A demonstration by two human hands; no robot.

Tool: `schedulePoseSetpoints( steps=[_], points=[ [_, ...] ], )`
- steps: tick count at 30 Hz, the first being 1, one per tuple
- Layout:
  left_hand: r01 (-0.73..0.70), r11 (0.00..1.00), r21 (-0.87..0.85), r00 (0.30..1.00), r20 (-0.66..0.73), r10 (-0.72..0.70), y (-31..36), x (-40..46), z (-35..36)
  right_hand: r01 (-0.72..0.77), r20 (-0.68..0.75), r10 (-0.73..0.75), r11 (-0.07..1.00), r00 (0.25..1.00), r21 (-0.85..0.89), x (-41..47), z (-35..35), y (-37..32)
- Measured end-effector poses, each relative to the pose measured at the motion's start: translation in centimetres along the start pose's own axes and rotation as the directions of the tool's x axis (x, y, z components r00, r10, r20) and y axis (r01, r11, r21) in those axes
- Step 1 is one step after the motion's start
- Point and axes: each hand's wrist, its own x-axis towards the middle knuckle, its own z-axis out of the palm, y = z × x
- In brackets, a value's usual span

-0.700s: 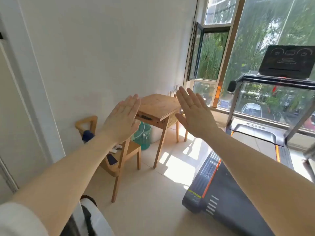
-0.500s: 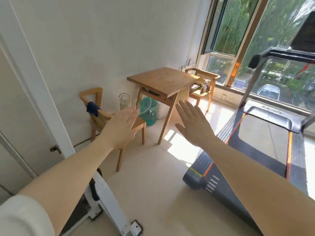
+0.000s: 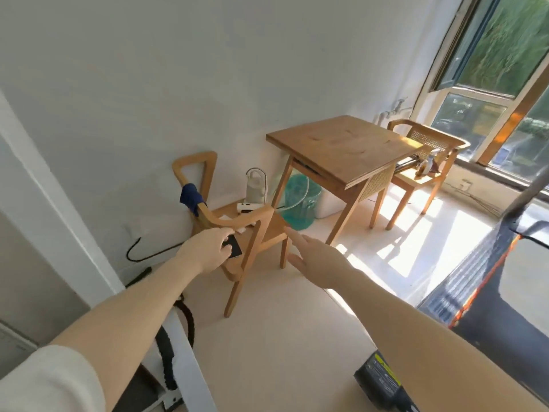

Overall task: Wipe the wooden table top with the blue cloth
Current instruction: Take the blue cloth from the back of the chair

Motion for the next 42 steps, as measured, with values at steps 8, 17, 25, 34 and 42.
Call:
schedulePoseSetpoints(
  steps=[8, 17, 25, 34, 42],
  points=[
    [0.263, 0.928, -0.263, 0.961, -0.013, -0.276, -3.6, 11.2, 0.4, 0.047, 0.094, -0.051, 0.998, 0.994, 0.044, 14.2, -2.0, 6.5],
    [0.505, 0.809, -0.3, 0.844, -0.026, -0.536, -8.5, 20.2, 1.6, 0.275, 0.31, -0.263, 0.962, 0.914, 0.008, 34.8, -0.4, 10.3],
    [0.584, 0.694, -0.421, 0.758, -0.023, -0.652, -14.5, 28.2, 1.2, 0.429, 0.33, -0.409, 0.903, 0.851, 0.014, 46.9, 4.5, 6.5],
    [0.676, 0.564, -0.474, 0.658, 0.044, -0.752, -28.5, 37.2, 2.4, 0.154, 0.391, -0.294, 0.924, 0.872, 0.351, 63.1, 12.0, -1.3],
    [0.678, 0.451, -0.58, 0.626, 0.134, -0.768, -35.8, 41.5, 4.5, 0.055, 0.451, -0.216, 0.938, 0.866, 0.343, 70.9, 18.4, -4.1]
  ],
)
